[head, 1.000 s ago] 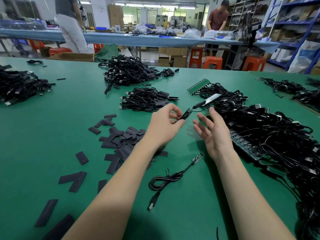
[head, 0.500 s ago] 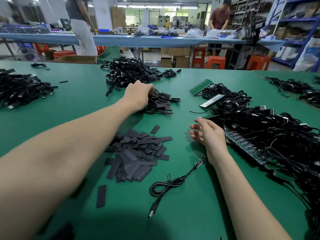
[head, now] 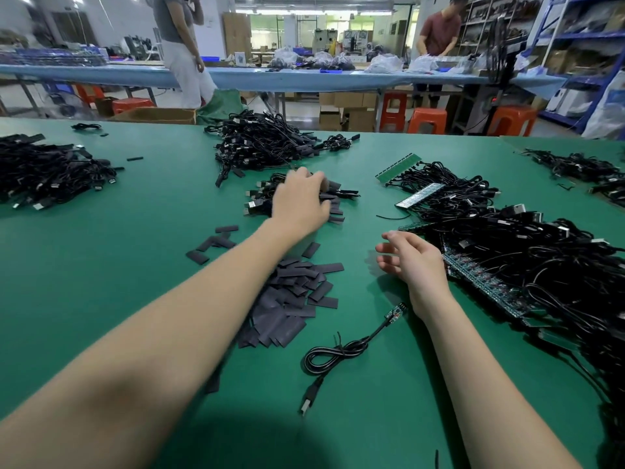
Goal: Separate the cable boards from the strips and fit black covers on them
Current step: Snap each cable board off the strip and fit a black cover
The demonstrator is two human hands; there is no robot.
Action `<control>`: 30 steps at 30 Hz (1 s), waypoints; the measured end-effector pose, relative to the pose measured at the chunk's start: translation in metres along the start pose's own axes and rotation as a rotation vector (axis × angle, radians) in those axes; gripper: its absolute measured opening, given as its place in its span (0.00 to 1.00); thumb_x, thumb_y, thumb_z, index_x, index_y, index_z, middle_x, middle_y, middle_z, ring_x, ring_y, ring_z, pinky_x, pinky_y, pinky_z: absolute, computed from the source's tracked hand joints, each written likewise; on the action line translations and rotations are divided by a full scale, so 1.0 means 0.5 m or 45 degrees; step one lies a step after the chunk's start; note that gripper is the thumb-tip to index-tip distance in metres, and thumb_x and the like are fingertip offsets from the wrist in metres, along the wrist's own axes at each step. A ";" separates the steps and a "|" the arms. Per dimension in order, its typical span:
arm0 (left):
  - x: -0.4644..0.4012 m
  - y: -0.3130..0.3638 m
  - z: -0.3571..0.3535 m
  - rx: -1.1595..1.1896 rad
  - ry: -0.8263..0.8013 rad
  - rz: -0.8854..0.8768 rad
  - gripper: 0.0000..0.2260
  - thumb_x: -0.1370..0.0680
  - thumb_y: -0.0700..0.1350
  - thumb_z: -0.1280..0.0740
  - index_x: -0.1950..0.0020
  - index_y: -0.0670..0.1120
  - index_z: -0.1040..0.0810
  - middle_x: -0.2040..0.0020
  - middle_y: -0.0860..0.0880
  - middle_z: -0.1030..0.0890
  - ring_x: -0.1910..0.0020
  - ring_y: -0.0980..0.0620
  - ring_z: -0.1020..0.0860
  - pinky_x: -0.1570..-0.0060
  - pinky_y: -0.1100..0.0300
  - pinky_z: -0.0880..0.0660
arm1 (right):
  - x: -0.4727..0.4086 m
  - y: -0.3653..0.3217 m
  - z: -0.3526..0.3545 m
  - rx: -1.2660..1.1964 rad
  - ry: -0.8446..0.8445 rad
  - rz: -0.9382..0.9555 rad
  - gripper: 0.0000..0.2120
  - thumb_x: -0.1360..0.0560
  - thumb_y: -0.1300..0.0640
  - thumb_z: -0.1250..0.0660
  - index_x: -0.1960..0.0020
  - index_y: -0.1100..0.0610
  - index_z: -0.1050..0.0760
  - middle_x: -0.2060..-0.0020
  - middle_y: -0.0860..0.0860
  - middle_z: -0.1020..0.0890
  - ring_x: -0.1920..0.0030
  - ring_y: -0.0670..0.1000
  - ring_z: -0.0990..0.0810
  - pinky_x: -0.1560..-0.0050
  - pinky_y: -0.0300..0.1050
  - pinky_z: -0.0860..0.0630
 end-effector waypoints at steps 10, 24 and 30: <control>0.211 0.130 -0.086 1.033 -0.151 0.210 0.02 0.25 0.45 0.28 0.55 0.48 0.17 0.66 0.58 0.21 0.72 0.67 0.27 0.67 0.74 0.34 | 0.007 -0.035 0.010 0.300 -0.059 0.087 0.04 0.21 0.58 0.32 0.51 0.57 0.19 0.66 0.47 0.16 0.70 0.45 0.19 0.69 0.37 0.23; 0.231 0.107 -0.123 1.087 -0.200 0.322 0.01 0.24 0.47 0.29 0.56 0.51 0.19 0.62 0.58 0.20 0.66 0.59 0.23 0.58 0.63 0.27 | 0.071 -0.028 0.010 1.652 -0.851 -0.203 0.09 0.33 0.52 0.20 0.56 0.42 0.15 0.61 0.54 0.15 0.63 0.51 0.24 0.60 0.42 0.26; 0.232 0.110 -0.115 1.137 -0.187 0.323 0.03 0.23 0.48 0.30 0.57 0.53 0.20 0.61 0.57 0.20 0.61 0.52 0.19 0.53 0.58 0.23 | 0.066 -0.049 0.003 1.526 -0.765 -0.068 0.07 0.33 0.56 0.20 0.59 0.52 0.17 0.65 0.47 0.16 0.63 0.48 0.22 0.56 0.43 0.25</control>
Point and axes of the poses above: each hand's wrist, its own x-axis away from the middle knuckle, its own z-axis out of the back of the hand, y = z × x, the point moved 10 cm from there along -x, towards the middle knuckle
